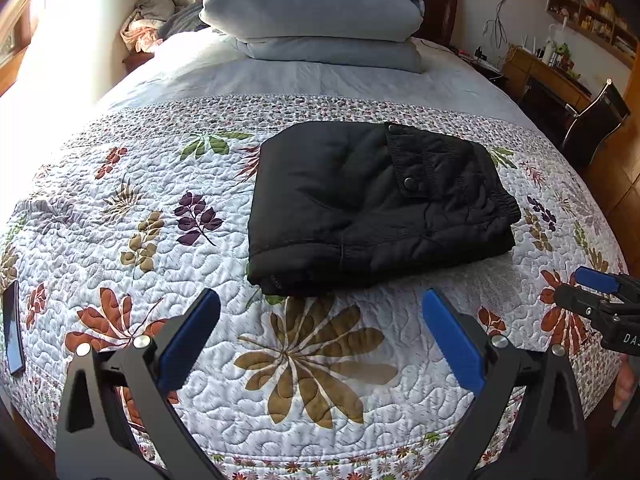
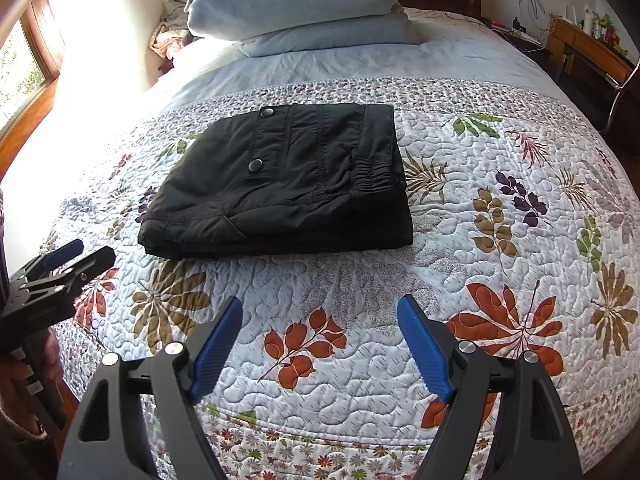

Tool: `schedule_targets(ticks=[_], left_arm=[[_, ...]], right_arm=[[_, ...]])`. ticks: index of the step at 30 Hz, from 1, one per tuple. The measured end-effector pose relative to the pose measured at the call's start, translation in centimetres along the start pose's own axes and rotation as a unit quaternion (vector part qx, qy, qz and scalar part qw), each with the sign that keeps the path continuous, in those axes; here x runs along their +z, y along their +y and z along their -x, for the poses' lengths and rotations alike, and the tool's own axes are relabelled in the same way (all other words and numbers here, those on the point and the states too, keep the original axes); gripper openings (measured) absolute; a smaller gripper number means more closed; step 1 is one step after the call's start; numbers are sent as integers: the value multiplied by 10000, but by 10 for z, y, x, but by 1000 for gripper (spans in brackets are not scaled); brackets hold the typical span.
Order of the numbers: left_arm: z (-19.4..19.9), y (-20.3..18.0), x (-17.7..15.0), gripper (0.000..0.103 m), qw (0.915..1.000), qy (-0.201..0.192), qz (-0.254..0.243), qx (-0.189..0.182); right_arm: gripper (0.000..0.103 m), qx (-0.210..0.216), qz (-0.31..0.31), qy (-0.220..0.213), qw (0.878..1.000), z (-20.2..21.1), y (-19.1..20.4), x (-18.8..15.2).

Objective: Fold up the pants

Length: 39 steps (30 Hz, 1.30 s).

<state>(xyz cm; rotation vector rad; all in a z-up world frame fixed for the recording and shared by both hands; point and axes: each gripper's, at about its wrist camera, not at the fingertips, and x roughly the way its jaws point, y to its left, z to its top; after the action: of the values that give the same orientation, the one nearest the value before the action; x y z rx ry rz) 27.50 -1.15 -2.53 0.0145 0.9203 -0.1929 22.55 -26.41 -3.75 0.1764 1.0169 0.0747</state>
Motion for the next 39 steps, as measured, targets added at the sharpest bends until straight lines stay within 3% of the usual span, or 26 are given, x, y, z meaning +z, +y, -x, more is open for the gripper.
schedule_targets(ticks=[39], left_arm=[[-6, -3, 1, 100, 10000, 9, -94, -23]], right_arm=[[81, 12, -4, 112, 9999, -10, -2, -3]])
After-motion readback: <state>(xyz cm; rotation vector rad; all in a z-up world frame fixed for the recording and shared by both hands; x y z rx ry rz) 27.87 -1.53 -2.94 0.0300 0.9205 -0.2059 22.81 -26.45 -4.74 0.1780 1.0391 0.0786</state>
